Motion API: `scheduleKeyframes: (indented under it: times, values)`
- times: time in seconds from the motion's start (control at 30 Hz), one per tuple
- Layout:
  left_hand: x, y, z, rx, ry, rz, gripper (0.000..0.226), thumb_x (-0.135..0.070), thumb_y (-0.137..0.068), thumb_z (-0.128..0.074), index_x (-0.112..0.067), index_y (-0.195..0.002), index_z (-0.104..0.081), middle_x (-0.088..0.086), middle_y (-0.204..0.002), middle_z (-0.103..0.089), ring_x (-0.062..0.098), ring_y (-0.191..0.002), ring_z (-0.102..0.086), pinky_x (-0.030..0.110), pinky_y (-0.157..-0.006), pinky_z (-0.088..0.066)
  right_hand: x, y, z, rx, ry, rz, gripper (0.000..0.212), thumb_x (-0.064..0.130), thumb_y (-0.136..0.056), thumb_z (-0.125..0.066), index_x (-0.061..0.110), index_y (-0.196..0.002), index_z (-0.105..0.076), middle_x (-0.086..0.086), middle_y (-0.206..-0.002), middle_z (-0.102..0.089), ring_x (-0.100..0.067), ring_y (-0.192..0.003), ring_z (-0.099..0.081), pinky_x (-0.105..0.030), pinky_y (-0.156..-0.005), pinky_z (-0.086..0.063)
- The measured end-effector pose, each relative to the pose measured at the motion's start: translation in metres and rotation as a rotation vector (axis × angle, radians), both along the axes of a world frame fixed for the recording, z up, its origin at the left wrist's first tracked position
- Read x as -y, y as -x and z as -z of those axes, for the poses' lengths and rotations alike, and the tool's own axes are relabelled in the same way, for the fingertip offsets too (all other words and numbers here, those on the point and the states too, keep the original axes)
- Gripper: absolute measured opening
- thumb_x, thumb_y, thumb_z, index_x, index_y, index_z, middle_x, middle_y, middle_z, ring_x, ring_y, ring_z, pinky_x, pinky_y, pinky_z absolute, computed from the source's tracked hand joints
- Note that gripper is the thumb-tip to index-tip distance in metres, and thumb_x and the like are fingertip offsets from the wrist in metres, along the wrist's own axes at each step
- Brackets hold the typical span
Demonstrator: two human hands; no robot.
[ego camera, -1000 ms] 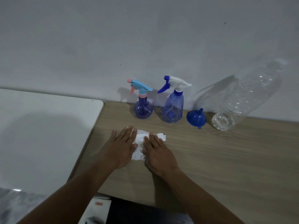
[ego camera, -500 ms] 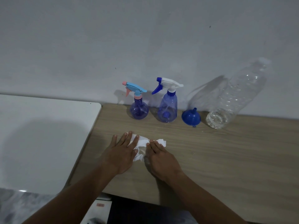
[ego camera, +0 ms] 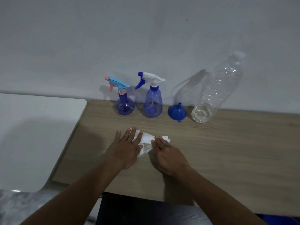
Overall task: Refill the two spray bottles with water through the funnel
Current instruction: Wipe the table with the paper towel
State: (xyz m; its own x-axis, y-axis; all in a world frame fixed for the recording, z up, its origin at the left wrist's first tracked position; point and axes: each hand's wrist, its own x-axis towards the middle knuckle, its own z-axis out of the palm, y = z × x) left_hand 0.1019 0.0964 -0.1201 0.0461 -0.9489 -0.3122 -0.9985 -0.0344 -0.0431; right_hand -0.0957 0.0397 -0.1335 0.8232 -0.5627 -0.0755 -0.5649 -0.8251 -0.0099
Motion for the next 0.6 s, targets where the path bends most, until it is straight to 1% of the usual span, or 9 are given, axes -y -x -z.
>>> scheduleKeyframes:
  times: [0.07, 0.1, 0.17, 0.23, 0.3, 0.37, 0.4, 0.47, 0.6]
  values:
    - [0.008, 0.013, 0.000, -0.010, 0.001, 0.000, 0.062, -0.045, -0.105, -0.013, -0.025, -0.158, 0.011, 0.009, -0.167, 0.011, 0.025, -0.155, 0.008, 0.056, -0.122, 0.001, 0.006, 0.012, 0.001, 0.001, 0.015, -0.001, 0.058, 0.033, -0.086, -0.053, -0.007, -0.128, -0.064, -0.026, -0.126, -0.066, -0.032, -0.121, -0.064, -0.040, -0.104, -0.051]
    - [0.012, 0.020, -0.001, -0.013, -0.002, 0.002, 0.062, -0.045, -0.106, -0.014, -0.025, -0.158, 0.012, 0.009, -0.167, 0.012, 0.025, -0.155, 0.008, 0.056, -0.122, 0.002, 0.009, 0.018, 0.000, -0.014, 0.014, 0.006, 0.060, 0.032, -0.085, -0.050, -0.007, -0.128, -0.063, -0.026, -0.127, -0.065, -0.033, -0.121, -0.064, -0.040, -0.104, -0.051]
    - [0.020, 0.034, -0.002, -0.008, -0.004, 0.014, 0.062, -0.045, -0.106, -0.015, -0.025, -0.158, 0.012, 0.009, -0.167, 0.012, 0.025, -0.155, 0.008, 0.056, -0.122, 0.002, 0.016, 0.031, 0.000, -0.038, 0.004, 0.018, 0.066, 0.032, -0.084, -0.037, -0.009, -0.129, -0.061, -0.028, -0.129, -0.064, -0.034, -0.123, -0.062, -0.042, -0.105, -0.051]
    - [0.031, 0.049, -0.004, -0.009, -0.002, 0.021, 0.062, -0.045, -0.106, -0.015, -0.024, -0.158, 0.011, 0.009, -0.167, 0.011, 0.025, -0.155, 0.007, 0.056, -0.122, 0.001, 0.022, 0.046, -0.002, -0.027, 0.008, 0.026, 0.068, 0.032, -0.084, -0.032, -0.010, -0.130, -0.060, -0.028, -0.129, -0.063, -0.035, -0.124, -0.062, -0.043, -0.105, -0.050]
    - [0.043, 0.067, -0.006, -0.028, -0.005, 0.019, 0.062, -0.045, -0.106, -0.015, -0.024, -0.159, 0.010, 0.009, -0.167, 0.011, 0.025, -0.155, 0.007, 0.055, -0.123, 0.002, 0.032, 0.062, -0.006, -0.002, 0.021, 0.040, 0.064, 0.030, -0.082, -0.037, -0.008, -0.124, -0.066, -0.027, -0.123, -0.067, -0.032, -0.118, -0.066, -0.040, -0.102, -0.053]
    - [0.056, 0.086, -0.006, -0.035, -0.003, 0.027, 0.062, -0.044, -0.106, -0.017, -0.024, -0.159, 0.009, 0.009, -0.167, 0.011, 0.025, -0.155, 0.007, 0.055, -0.123, 0.002, 0.042, 0.081, -0.007, -0.007, 0.034, 0.063, 0.059, 0.029, -0.079, -0.046, -0.007, -0.120, -0.069, -0.025, -0.119, -0.070, -0.031, -0.114, -0.069, -0.038, -0.099, -0.052]
    - [0.064, 0.096, -0.007, -0.038, -0.003, 0.031, 0.062, -0.044, -0.106, -0.017, -0.024, -0.159, 0.009, 0.009, -0.167, 0.011, 0.026, -0.155, 0.007, 0.056, -0.123, 0.001, 0.048, 0.091, -0.006, -0.020, 0.027, 0.072, 0.059, 0.029, -0.081, -0.046, -0.008, -0.122, -0.067, -0.026, -0.121, -0.068, -0.032, -0.116, -0.067, -0.040, -0.101, -0.052]
    - [0.078, 0.115, -0.007, -0.042, -0.003, 0.035, 0.063, -0.044, -0.106, -0.018, -0.024, -0.159, 0.009, 0.010, -0.167, 0.011, 0.026, -0.155, 0.008, 0.056, -0.123, 0.002, 0.060, 0.110, -0.003, -0.026, 0.018, 0.089, 0.063, 0.028, -0.085, -0.037, -0.012, -0.127, -0.061, -0.030, -0.126, -0.065, -0.036, -0.121, -0.063, -0.043, -0.104, -0.051]
    - [0.098, 0.155, -0.004, -0.039, 0.003, 0.045, 0.063, -0.044, -0.106, -0.019, -0.024, -0.159, 0.007, 0.010, -0.167, 0.009, 0.027, -0.155, 0.005, 0.057, -0.122, 0.001, 0.074, 0.147, -0.010, 0.053, 0.005, 0.173, 0.060, 0.027, -0.087, -0.035, -0.011, -0.122, -0.066, -0.029, -0.121, -0.067, -0.036, -0.115, -0.067, -0.041, -0.100, -0.053]
